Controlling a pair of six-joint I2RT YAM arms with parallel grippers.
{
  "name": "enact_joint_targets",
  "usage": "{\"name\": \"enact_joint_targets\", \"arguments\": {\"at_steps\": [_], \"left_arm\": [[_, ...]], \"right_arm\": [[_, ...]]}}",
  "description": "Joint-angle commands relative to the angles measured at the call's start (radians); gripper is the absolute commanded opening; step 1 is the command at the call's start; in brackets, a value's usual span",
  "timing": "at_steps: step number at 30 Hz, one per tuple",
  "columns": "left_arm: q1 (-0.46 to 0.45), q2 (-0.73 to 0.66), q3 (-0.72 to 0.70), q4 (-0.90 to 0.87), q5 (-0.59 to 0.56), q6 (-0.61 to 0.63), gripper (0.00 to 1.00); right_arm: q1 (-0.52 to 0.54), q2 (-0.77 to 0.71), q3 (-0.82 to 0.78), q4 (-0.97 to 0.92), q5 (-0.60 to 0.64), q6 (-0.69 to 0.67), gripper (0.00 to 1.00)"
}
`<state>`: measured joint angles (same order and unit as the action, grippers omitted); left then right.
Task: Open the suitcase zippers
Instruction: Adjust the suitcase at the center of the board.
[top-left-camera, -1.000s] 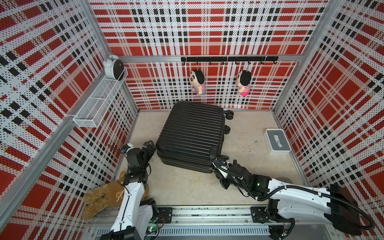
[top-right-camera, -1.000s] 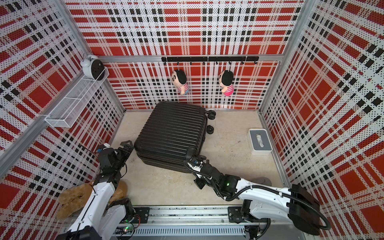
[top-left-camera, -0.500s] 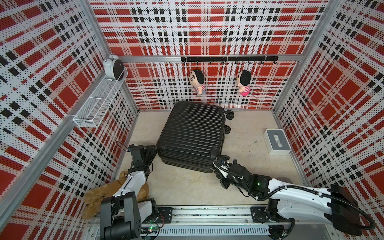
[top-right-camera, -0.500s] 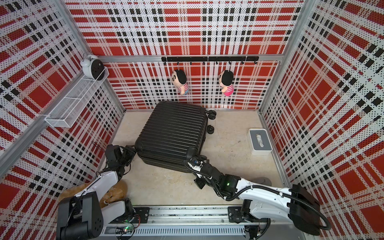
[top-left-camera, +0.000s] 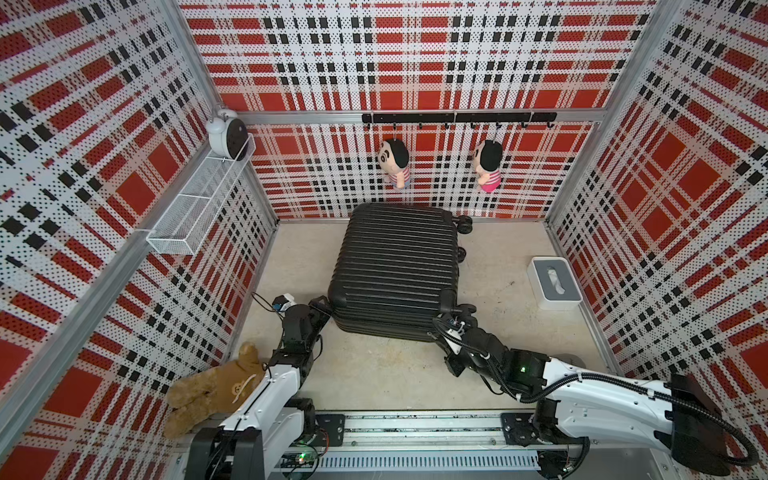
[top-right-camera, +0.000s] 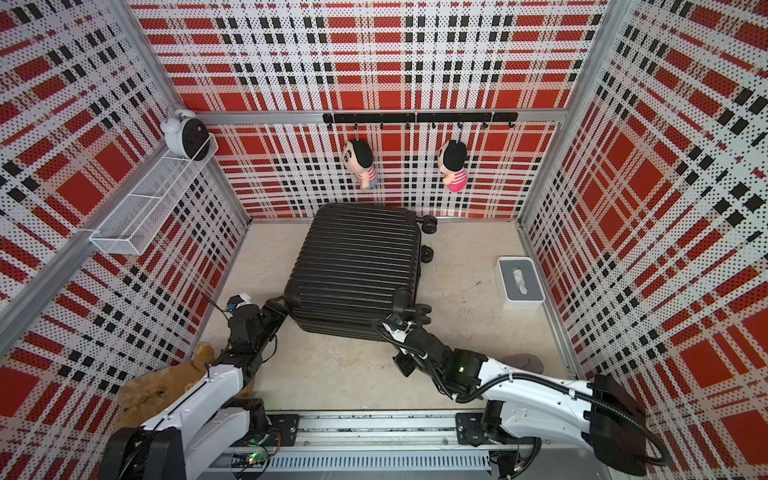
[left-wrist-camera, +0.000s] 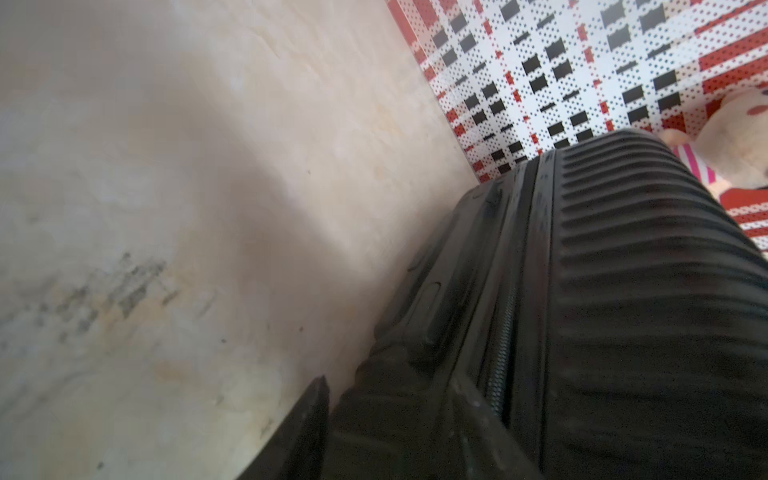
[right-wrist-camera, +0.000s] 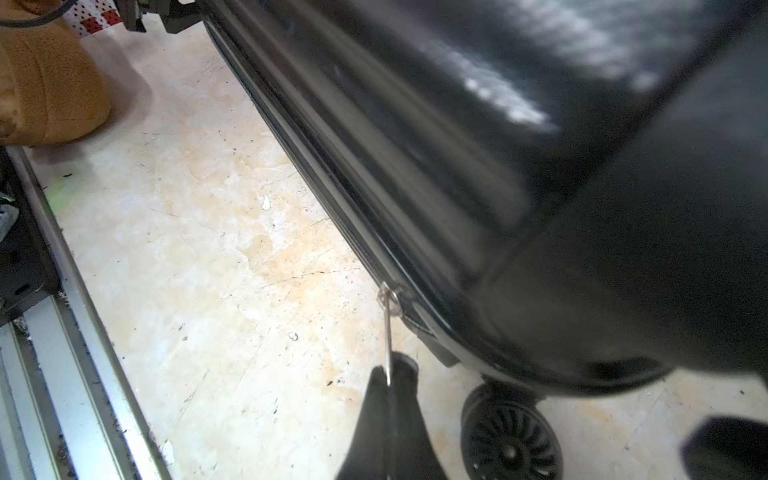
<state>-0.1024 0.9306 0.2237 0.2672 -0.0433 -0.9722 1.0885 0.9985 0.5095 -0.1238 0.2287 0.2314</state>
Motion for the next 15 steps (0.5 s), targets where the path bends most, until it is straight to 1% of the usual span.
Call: {"name": "enact_joint_targets", "arguments": {"at_steps": [1,3,7,10,15], "left_arm": [[-0.131,-0.002,-0.036,-0.092,0.092,-0.02,0.5],[-0.197,-0.001,-0.041,-0.092,0.073,-0.042,0.5],[-0.294,-0.012,-0.052,-0.092,0.027,-0.084,0.5],[-0.395,-0.018,-0.065,-0.089,-0.024,-0.128,0.5],[-0.556,0.039,-0.069,-0.037,-0.1,-0.197,0.5]], "right_arm": [[0.01,-0.029,0.005,0.03,-0.029,0.03,0.0],[0.011,-0.026,0.005,0.034,-0.029,0.041,0.0],[0.014,-0.011,0.006,0.053,-0.03,0.052,0.0],[0.017,0.009,0.004,0.072,-0.034,0.055,0.0],[0.021,0.05,0.011,0.1,-0.045,0.058,0.0]]}}
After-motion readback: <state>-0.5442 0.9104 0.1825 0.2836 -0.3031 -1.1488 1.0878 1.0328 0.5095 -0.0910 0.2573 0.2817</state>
